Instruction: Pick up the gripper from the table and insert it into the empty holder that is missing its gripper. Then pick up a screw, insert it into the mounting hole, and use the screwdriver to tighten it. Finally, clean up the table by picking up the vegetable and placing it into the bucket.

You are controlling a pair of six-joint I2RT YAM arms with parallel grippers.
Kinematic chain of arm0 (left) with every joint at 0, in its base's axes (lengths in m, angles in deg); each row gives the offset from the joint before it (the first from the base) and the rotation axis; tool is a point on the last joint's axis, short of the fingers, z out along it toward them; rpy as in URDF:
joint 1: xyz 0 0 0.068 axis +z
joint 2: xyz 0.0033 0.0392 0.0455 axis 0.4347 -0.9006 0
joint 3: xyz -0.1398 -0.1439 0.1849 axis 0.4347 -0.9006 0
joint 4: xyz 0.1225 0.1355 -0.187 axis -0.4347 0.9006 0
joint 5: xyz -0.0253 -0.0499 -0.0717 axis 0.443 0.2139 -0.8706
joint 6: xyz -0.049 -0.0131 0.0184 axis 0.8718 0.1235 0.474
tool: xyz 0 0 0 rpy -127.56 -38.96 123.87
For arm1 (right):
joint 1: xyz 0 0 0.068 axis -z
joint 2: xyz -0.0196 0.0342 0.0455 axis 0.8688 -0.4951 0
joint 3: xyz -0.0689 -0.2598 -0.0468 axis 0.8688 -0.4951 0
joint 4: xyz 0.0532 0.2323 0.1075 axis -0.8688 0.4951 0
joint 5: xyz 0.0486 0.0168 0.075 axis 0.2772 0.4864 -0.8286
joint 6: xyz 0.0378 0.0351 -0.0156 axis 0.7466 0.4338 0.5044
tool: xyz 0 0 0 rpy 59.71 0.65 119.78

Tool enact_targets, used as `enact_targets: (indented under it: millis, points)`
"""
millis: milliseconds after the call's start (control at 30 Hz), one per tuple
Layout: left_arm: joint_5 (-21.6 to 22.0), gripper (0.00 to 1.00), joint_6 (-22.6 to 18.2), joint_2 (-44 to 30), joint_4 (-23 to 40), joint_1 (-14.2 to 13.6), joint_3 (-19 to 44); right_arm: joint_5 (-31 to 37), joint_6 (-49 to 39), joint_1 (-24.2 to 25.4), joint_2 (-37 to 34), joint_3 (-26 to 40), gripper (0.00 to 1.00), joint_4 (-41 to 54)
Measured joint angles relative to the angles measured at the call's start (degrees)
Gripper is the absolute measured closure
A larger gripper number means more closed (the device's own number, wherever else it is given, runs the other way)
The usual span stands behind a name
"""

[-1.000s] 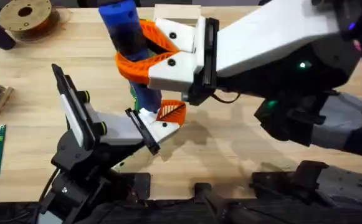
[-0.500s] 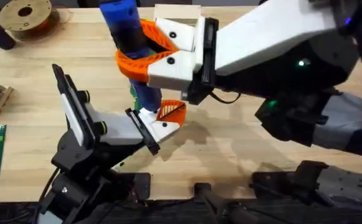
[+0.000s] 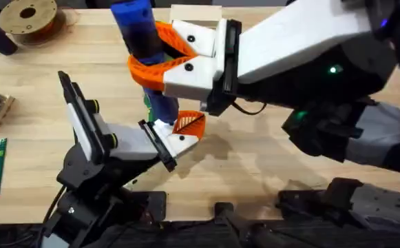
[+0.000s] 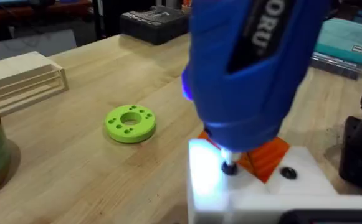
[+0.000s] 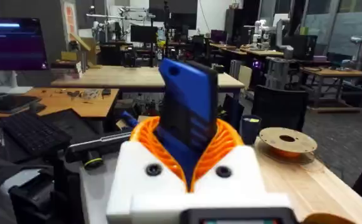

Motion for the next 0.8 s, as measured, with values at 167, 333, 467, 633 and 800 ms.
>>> enact_targets:
  millis: [167,333,467,633,800]
  points:
    - [0.01,0.990,0.01,0.00,0.00,0.00,0.00,-0.02,0.00,0.09,0.00,0.00,0.972,-0.17]
    - [-0.01,0.990,-0.03,0.00,-0.04,0.02,0.00,-0.83,0.04,1.32,0.83,0.00,0.972,0.77]
    - [-0.15,0.990,-0.07,0.00,-0.07,-0.02,0.00,-3.68,0.00,2.03,1.46,-0.02,0.972,0.98]
    - [-0.25,0.990,-0.27,0.00,-0.09,-0.15,0.00,-5.10,-0.15,2.26,1.49,-0.02,0.972,1.15]
    - [-0.25,0.990,-0.29,0.00,-0.09,-0.15,0.00,-5.68,-0.24,2.38,1.49,-0.02,0.972,1.05]
